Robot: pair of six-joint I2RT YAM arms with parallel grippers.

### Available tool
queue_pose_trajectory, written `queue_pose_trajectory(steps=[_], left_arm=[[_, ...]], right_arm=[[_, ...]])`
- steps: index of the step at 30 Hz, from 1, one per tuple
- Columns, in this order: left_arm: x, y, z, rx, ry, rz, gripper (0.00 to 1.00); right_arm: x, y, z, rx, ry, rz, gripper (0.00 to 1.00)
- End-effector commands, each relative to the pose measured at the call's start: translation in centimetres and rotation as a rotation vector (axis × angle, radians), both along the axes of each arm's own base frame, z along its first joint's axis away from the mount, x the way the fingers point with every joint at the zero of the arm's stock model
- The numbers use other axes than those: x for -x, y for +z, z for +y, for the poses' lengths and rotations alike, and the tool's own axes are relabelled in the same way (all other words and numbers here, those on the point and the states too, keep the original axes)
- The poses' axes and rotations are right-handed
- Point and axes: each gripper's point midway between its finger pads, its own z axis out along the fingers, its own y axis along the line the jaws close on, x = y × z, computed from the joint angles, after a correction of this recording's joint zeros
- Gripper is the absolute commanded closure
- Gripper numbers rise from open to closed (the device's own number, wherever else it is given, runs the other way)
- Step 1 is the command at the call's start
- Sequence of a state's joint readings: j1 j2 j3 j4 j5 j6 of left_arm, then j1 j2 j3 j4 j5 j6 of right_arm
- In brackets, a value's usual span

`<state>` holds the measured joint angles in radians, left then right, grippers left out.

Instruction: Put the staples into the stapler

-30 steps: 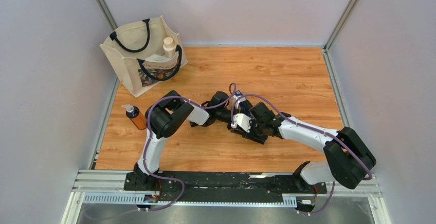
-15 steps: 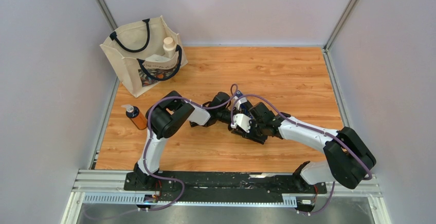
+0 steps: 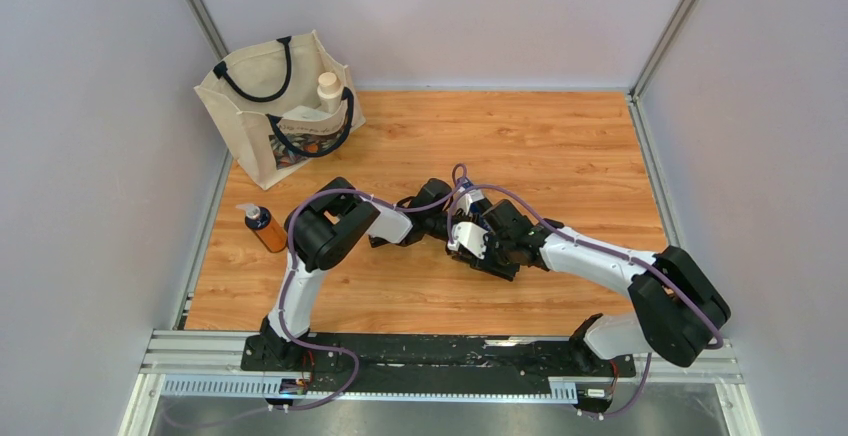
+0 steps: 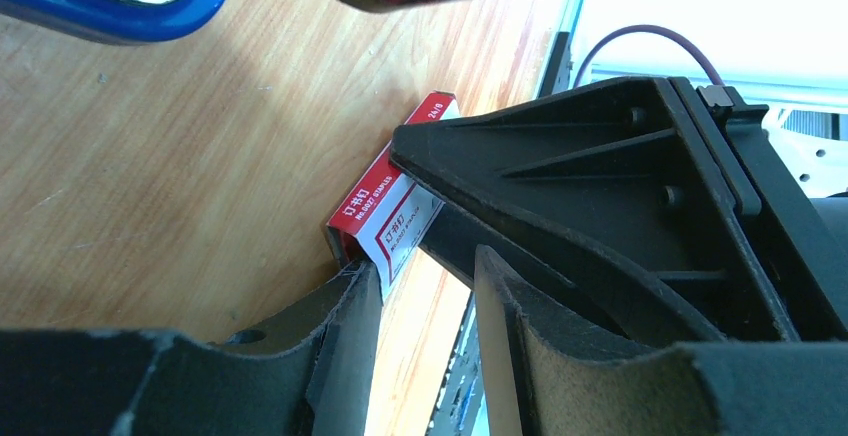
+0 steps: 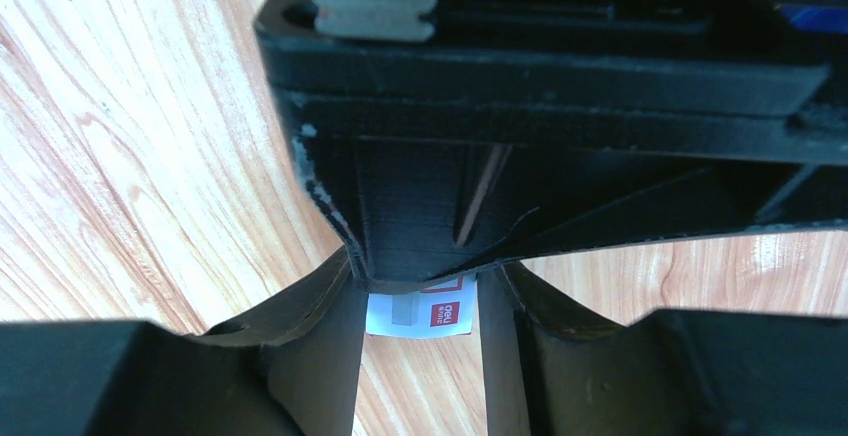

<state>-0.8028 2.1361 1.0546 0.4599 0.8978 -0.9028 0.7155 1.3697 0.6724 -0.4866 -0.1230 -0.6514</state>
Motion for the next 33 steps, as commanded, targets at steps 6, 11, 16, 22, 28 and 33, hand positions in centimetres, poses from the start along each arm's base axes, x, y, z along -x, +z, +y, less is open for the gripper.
queue_pose_trajectory(steps=[6,11,16,22,28,33], left_arm=[[1.4,0.3,-1.8,0.021,-0.052,-0.010,0.52],[1.7,0.7,-2.3,0.034,-0.054,0.002,0.51],[2.0,0.8,-2.5,0.043,-0.063,0.009,0.51],[1.7,0.8,-1.7,0.037,-0.067,-0.002,0.51],[-0.5,1.2,0.2,0.017,-0.030,-0.041,0.51],[-0.7,1.9,0.9,0.021,-0.032,-0.068,0.51]], right_arm=[[-0.7,-0.3,1.3,-0.023,0.013,-0.021,0.57],[-0.6,-0.4,1.4,-0.021,0.017,-0.017,0.57],[-0.7,-0.3,1.4,-0.020,0.014,-0.019,0.57],[-0.6,-0.2,1.0,-0.017,0.023,-0.039,0.57],[-0.5,-0.1,-0.3,-0.019,0.042,-0.060,0.58],[-1.0,-0.9,-2.0,-0.010,0.103,-0.141,0.57]])
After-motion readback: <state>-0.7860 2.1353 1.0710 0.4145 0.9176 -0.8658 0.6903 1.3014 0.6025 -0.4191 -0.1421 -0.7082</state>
